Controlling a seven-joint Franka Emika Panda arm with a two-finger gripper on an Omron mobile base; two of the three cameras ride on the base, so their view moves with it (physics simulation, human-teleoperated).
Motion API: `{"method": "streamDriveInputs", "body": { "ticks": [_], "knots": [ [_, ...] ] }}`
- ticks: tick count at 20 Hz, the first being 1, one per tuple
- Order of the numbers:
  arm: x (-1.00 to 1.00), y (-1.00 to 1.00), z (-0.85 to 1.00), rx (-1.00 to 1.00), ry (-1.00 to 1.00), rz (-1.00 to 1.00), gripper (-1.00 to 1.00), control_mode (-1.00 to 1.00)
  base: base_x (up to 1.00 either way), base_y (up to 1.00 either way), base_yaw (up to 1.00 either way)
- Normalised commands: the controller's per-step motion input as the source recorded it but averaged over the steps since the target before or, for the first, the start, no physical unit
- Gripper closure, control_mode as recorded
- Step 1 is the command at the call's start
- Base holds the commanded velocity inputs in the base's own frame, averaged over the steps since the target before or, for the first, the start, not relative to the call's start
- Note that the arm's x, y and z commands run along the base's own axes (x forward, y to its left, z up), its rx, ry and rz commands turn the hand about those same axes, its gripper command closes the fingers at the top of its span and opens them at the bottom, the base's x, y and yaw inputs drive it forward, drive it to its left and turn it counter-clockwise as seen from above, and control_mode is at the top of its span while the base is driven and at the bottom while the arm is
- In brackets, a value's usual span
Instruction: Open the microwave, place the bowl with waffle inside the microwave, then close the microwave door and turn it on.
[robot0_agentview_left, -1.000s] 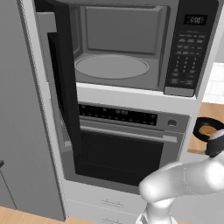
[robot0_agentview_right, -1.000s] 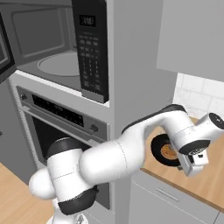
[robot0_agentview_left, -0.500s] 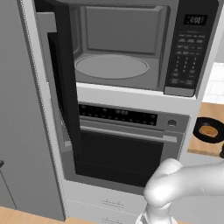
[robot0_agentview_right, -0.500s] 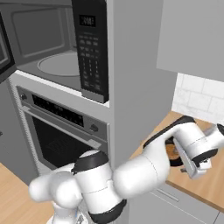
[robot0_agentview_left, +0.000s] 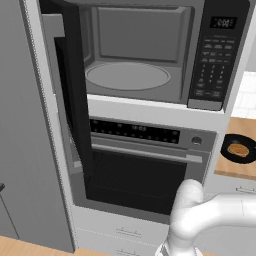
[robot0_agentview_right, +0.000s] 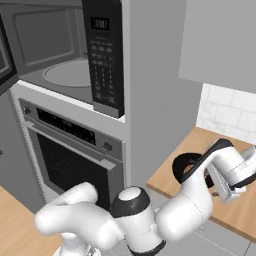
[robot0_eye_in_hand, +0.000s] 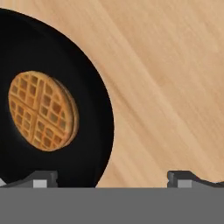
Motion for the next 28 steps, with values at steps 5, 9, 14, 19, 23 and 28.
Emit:
{"method": "streamDriveInputs", "body": {
  "ticks": [5,9,14,19,23,28],
  "knots": [
    [0.34,0.00,-0.34,0.00,0.00,-0.02,-1.00,-1.00,0.00,0.00,0.00],
    [0.18,-0.09,-0.34,0.00,0.00,-0.01,-1.00,-1.00,0.00,0.00,0.00],
    [0.03,0.12,-0.29,0.00,0.00,-0.01,-1.00,-1.00,0.00,0.00,0.00],
    [0.00,0.21,-0.16,0.00,0.00,-0.03,1.00,-1.00,0.00,0.00,0.00],
    [0.00,0.08,-0.07,0.00,0.00,0.00,1.00,-1.00,0.00,0.00,0.00],
    [-0.22,0.01,-0.07,0.00,-0.03,0.00,1.00,-1.00,0.00,0.00,0.00]
  ]
}}
